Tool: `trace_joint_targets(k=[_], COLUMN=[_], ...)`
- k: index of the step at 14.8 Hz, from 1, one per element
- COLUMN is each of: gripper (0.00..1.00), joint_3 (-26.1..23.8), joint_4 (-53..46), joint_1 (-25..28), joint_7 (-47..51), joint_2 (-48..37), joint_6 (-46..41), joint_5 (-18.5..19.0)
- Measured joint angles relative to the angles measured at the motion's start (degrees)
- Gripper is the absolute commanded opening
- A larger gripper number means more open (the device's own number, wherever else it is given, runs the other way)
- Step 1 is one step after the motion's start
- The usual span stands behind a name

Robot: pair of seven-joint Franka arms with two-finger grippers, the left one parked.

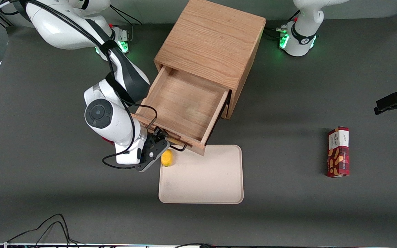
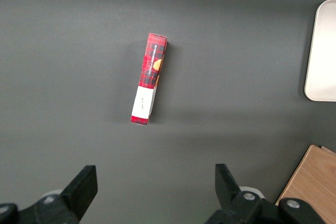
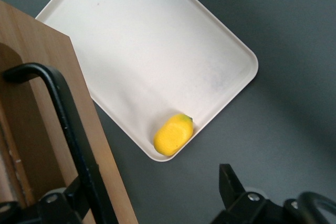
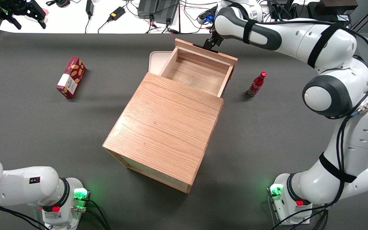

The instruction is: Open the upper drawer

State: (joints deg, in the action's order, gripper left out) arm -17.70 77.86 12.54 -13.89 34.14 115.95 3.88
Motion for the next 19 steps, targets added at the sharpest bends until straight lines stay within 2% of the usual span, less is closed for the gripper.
trace_joint_targets(k=[13, 19], gripper=[1.0, 1.0], joint_3=[-0.1, -0.49], joint_4=[-3.59, -5.83], joint_1=[-0.11, 0.14], joint_7=[0.0, 0.44], joint_2=[-0.82, -2.1], joint_6=[-8.16, -15.6], joint_5=[-0.51, -0.6])
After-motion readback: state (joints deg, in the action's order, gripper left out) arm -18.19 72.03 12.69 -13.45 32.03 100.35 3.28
